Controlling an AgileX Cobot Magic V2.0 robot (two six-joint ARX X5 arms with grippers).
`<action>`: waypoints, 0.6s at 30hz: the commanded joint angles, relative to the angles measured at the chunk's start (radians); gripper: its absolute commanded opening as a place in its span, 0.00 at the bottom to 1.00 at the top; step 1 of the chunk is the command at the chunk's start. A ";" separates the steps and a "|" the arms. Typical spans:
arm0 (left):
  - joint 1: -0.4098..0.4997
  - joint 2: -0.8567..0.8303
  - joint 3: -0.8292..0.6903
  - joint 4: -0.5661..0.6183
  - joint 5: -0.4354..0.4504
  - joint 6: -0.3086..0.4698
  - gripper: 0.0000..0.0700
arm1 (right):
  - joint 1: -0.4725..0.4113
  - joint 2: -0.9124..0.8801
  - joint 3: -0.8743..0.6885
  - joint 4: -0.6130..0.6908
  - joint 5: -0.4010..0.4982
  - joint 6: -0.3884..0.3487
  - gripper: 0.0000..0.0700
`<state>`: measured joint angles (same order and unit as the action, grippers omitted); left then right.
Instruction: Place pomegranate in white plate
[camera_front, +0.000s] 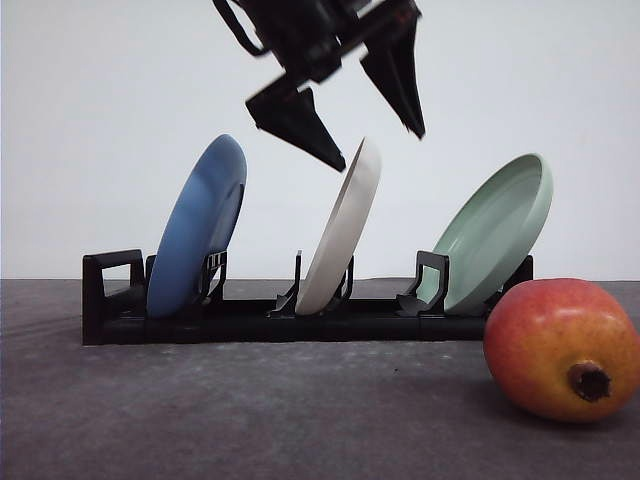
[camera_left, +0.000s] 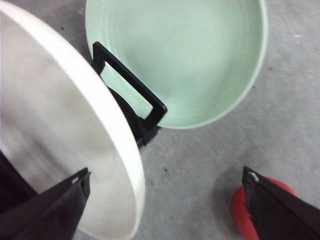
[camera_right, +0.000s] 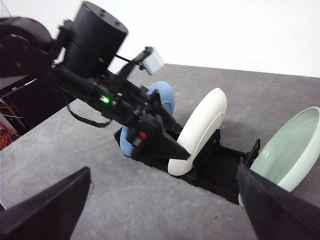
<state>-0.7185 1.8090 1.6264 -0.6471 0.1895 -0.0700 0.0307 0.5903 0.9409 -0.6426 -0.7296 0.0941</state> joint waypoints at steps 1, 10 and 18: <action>-0.013 0.025 0.028 0.022 -0.004 -0.002 0.83 | 0.000 0.003 0.018 0.005 -0.001 0.012 0.85; -0.013 0.077 0.028 0.081 -0.037 0.002 0.77 | 0.000 0.003 0.018 0.003 -0.001 0.030 0.85; -0.013 0.077 0.028 0.092 -0.089 -0.002 0.48 | 0.000 0.003 0.018 -0.016 -0.001 0.030 0.85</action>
<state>-0.7216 1.8694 1.6283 -0.5576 0.1036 -0.0715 0.0307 0.5903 0.9409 -0.6652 -0.7296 0.1123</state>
